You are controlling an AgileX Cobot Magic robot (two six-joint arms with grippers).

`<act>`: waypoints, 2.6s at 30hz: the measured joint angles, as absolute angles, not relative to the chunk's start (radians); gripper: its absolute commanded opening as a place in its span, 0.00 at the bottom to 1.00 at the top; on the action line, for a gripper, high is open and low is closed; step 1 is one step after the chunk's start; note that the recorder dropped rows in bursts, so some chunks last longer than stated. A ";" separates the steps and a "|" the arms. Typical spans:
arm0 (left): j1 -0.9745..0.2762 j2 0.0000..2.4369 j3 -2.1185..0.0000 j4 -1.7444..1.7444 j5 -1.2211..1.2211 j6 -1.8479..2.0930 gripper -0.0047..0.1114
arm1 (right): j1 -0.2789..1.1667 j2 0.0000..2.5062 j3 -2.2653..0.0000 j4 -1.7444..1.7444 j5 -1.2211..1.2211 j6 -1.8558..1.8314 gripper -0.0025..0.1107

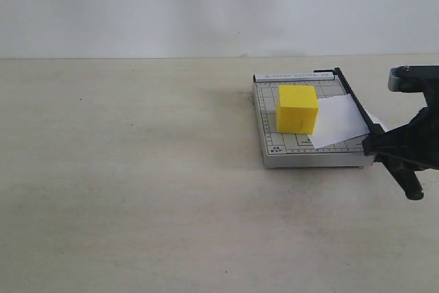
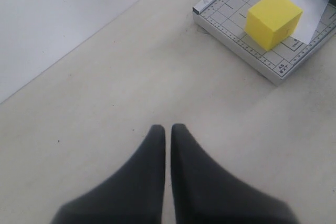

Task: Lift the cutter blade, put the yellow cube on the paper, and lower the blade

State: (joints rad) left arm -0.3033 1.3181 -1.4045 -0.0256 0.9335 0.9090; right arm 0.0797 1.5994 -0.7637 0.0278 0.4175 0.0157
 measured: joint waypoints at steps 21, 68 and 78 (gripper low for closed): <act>-0.303 1.318 -1.404 -0.026 0.924 0.909 0.08 | 0.080 1.355 -0.745 0.035 0.368 0.019 0.14; -0.303 1.187 -1.403 -0.026 0.932 0.909 0.08 | 0.080 0.865 -0.826 0.040 0.510 -0.005 0.02; -0.303 0.965 -1.244 -0.023 0.928 0.904 0.08 | 0.080 0.687 -0.679 0.050 0.564 -0.025 0.02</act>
